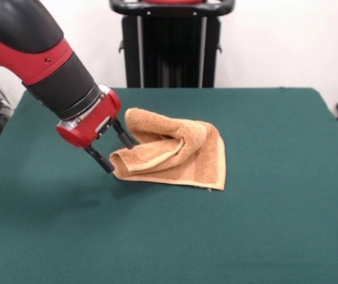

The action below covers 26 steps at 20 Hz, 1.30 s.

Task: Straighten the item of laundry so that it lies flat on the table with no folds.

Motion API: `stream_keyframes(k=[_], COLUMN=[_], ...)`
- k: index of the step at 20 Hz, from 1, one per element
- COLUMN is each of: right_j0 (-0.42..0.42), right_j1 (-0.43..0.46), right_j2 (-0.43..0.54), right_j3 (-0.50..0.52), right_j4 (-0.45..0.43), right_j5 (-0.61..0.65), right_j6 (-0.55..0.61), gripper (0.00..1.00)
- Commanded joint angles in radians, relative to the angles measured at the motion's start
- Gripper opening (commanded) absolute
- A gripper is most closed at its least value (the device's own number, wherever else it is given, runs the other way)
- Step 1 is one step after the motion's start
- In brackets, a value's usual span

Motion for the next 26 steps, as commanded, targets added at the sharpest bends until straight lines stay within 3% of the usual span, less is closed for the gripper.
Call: stream_keyframes(k=[1,7,19,26], right_j0=[0.033,0.069,0.065,0.057], right_j1=[0.06,0.042,0.017,-0.046], right_j2=[-0.001,-0.049,-0.059,-0.073], right_j3=[0.08,0.051,0.053,0.122], right_j4=[0.03,-0.009,-0.05,-0.06], right_j5=[0.07,0.087,0.049,0.047], right_j6=[-0.162,-0.155,-0.161,-0.107], gripper=[1.0,1.0,1.0,1.0])
